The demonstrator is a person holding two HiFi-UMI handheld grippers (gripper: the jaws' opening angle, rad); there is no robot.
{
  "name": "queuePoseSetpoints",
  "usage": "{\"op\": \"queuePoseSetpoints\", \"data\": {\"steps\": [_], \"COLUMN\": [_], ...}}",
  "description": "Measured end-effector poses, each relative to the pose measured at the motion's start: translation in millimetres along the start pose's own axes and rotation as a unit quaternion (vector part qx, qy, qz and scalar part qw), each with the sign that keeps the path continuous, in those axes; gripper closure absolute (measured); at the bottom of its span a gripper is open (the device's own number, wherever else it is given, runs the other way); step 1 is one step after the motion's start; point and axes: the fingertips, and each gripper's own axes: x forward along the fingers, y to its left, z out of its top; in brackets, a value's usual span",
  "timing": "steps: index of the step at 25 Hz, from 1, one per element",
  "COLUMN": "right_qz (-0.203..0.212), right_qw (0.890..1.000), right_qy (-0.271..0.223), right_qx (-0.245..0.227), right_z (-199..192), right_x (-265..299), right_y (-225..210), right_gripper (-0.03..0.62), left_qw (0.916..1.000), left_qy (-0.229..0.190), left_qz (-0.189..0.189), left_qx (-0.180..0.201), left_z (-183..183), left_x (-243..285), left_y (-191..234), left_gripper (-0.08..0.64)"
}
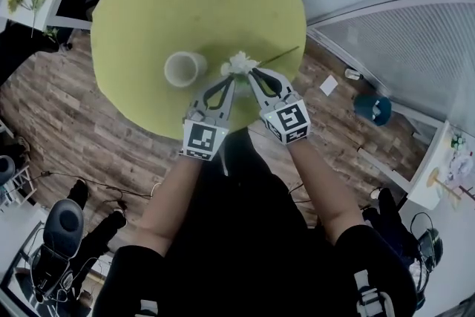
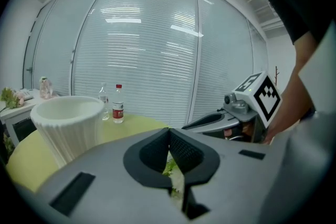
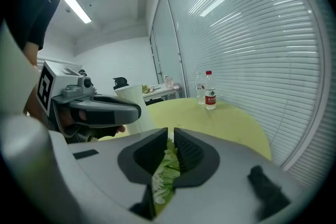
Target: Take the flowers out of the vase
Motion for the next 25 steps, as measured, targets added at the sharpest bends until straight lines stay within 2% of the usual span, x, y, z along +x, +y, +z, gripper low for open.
{"op": "queuePoseSetpoints", "data": {"steps": [3,6,9,16,25], "right_qz": [-0.002,-0.002,-0.009,-0.018,-0.022], "right_qw": [1.000,1.000,1.000,1.000,0.999], "right_qy": [0.000,0.002,0.000,-0.014,-0.044], "right_qx": [0.006,0.016,0.018,0.013,0.001], "right_z": [-1,-1,2,19,60], "right_x": [0,1,1,-7,-36], "right_y": [-2,-2,-3,7,42], "right_gripper": [0.559,0.468,0.439,0.435,0.436], "left_qw": [1.0000,1.0000,1.0000,0.9998,0.9981], "left_qy": [0.000,-0.001,-0.004,-0.012,-0.038], "left_qz": [-0.002,-0.005,-0.008,-0.015,-0.039], "left_qx": [-0.001,0.000,0.002,0.008,0.028], "left_z": [1,4,7,16,54], "left_x": [-1,-2,-6,-24,-64], "left_y": [-2,-3,-2,-1,-5], "left_gripper": [0.548,0.548,0.547,0.547,0.547]}}
